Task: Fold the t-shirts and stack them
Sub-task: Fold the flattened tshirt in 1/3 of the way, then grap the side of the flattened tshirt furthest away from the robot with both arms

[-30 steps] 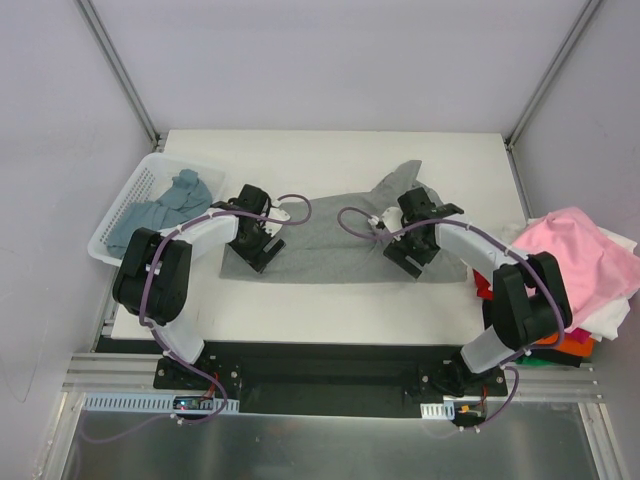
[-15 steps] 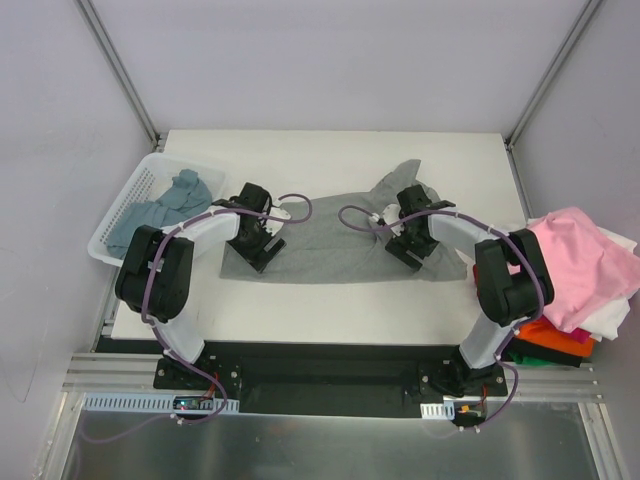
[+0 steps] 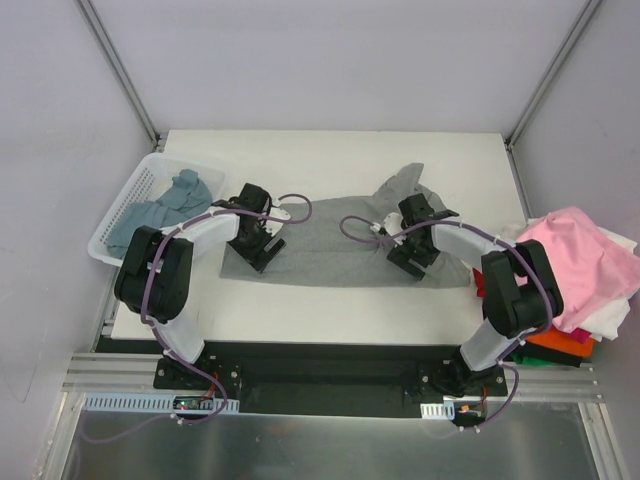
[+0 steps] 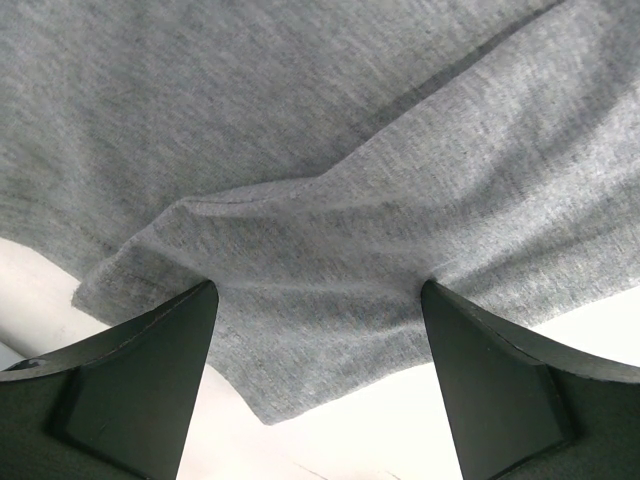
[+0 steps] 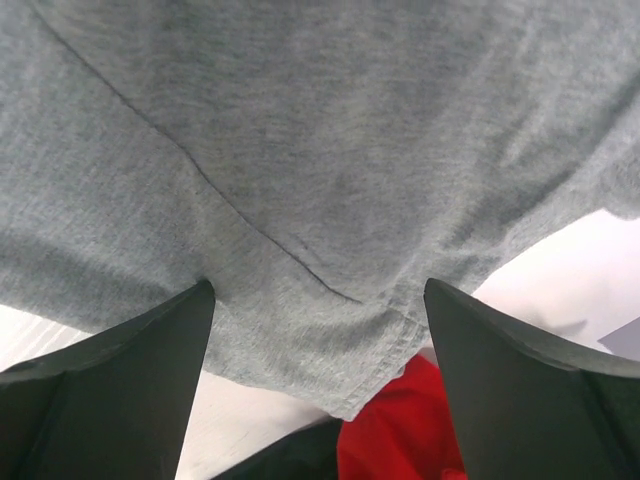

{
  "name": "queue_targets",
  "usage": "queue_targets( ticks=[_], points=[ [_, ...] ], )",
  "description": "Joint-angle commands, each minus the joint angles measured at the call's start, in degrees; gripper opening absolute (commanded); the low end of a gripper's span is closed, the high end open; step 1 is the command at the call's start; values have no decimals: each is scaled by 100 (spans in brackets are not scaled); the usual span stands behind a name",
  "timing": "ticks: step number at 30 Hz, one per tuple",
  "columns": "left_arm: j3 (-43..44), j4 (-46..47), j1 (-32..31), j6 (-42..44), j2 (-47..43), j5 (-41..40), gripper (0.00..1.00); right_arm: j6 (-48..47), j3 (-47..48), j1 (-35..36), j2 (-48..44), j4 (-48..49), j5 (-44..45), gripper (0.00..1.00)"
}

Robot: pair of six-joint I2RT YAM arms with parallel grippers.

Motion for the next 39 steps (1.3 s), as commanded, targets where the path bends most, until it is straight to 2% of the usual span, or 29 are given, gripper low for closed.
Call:
queue_targets(
  ticks=[1, 11, 20, 26, 29, 31, 35, 39],
  points=[
    [-339, -139, -82, -61, 64, -147, 85, -11, -307, 192, -336, -768, -96, 91],
    [-698, -367, -223, -43, -191, -217, 85, 68, -720, 535, -618, -918, -52, 94],
    [-1007, -429, -267, -96, -577, -226, 85, 208, -747, 570, -847, -777, 158, 96],
    [-656, -438, -267, -140, -999, -191, 86, 437, -211, 570, -1180, -786, 509, 96],
    [-445, -438, -267, -149, -1245, -68, 87, 525, 87, 553, -1514, -690, 668, 100],
    [-261, -438, -267, -140, -1403, -7, 90, 560, 385, 527, -1603, -637, 730, 97],
    [161, -429, -267, -131, -1500, 108, 96, 674, 930, 386, -1507, -348, 1010, 97],
    [697, -403, -258, -87, -1151, -6, 98, 762, 1580, 140, -877, -135, 976, 97]
  ],
)
